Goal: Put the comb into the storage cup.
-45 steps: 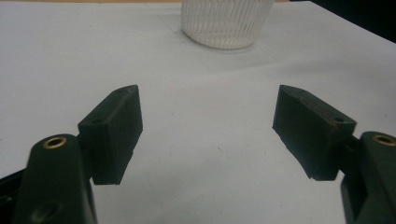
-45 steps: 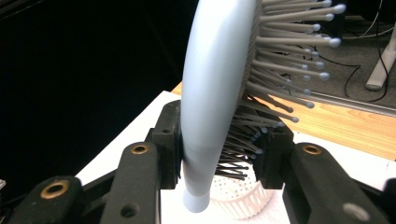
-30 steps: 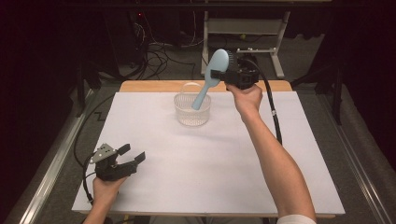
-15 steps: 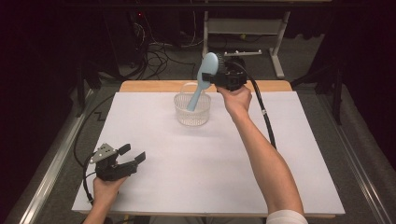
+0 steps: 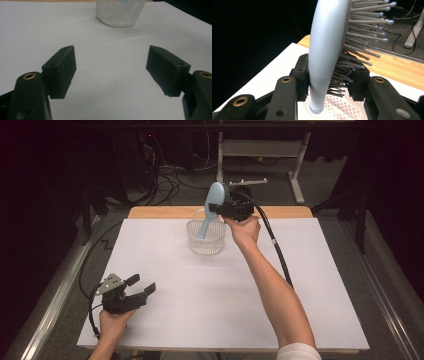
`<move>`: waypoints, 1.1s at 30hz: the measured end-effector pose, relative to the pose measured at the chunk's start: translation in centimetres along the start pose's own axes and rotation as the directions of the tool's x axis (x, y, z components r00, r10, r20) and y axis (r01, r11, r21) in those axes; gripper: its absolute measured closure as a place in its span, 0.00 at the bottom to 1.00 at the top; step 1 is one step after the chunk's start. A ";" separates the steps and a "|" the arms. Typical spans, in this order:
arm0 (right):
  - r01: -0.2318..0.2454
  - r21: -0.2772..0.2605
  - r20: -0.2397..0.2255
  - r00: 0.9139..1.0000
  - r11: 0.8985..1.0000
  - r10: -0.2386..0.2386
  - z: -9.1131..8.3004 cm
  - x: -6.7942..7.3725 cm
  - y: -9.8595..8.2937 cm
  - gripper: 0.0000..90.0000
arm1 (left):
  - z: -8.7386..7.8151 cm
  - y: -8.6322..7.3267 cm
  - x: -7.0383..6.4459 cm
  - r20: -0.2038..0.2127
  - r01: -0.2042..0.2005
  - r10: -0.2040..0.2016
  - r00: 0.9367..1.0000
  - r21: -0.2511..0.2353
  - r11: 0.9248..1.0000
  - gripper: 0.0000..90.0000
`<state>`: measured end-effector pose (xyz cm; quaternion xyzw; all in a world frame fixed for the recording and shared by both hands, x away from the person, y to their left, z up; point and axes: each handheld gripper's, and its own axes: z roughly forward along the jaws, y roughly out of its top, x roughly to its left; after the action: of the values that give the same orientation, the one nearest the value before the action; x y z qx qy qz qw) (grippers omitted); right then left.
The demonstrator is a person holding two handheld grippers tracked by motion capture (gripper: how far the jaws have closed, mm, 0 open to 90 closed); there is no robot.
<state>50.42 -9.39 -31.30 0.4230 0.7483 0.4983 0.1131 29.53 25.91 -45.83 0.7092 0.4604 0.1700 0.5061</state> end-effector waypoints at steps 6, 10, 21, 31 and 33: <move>0.005 0.009 0.004 1.000 1.000 -0.006 0.8 0.2 -0.4 0.67 | 0.0 0.0 0.0 0.001 0.000 0.000 1.000 -0.003 1.000 0.26; 0.015 0.010 0.007 1.000 1.000 -0.015 1.3 0.3 -0.7 0.66 | -0.1 0.0 0.0 0.002 -0.004 0.004 1.000 -0.001 1.000 0.26; 0.015 0.018 0.028 0.999 1.000 -0.016 2.4 0.3 -1.8 0.66 | -0.1 0.0 0.0 0.003 -0.003 0.003 1.000 -0.005 1.000 0.26; 0.009 0.024 0.033 0.999 1.000 -0.009 3.0 0.3 -2.3 0.66 | -0.1 0.0 0.1 0.004 -0.001 0.001 1.000 -0.004 1.000 0.26; 0.007 0.022 0.031 0.999 1.000 -0.008 3.1 0.3 -2.4 0.65 | -0.1 0.0 0.0 0.005 -0.002 0.002 1.000 -0.006 1.000 0.26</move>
<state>50.85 -7.50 -34.77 0.4293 0.7532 0.4831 0.1221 29.49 25.98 -45.76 0.7087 0.4579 0.1700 0.5090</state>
